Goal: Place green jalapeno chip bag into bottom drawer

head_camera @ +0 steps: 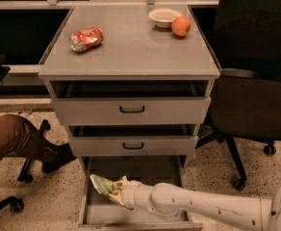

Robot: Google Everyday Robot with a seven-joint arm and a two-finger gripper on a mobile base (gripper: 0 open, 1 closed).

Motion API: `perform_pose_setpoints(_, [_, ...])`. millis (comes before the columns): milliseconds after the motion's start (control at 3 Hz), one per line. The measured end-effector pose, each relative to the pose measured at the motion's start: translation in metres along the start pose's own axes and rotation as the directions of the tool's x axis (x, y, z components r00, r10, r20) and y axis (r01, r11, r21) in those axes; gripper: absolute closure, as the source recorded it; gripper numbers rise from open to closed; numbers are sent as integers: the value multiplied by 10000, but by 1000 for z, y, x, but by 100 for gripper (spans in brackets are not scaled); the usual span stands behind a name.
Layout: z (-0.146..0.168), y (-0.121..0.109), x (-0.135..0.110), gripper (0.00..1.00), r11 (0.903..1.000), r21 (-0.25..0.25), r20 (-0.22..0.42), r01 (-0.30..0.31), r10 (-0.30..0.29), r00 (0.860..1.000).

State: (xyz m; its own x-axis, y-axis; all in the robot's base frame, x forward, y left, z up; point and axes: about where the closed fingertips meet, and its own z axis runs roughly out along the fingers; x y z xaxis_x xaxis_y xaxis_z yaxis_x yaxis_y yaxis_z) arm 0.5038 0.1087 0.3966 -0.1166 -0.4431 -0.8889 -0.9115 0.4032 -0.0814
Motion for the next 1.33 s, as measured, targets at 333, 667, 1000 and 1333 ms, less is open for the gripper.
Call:
perform_pose_setpoints(333, [7, 20, 33, 100, 9971, 2, -154, -757, 757, 9970])
perform_pose_setpoints(667, [7, 20, 33, 100, 9971, 2, -153, -757, 757, 9970])
perform_pose_setpoints(1000, [29, 16, 57, 100, 9960, 314, -150, -841, 847, 9963])
perform_pose_setpoints(1333, [58, -12, 89, 100, 9890, 1200, -69, -861, 875, 9961])
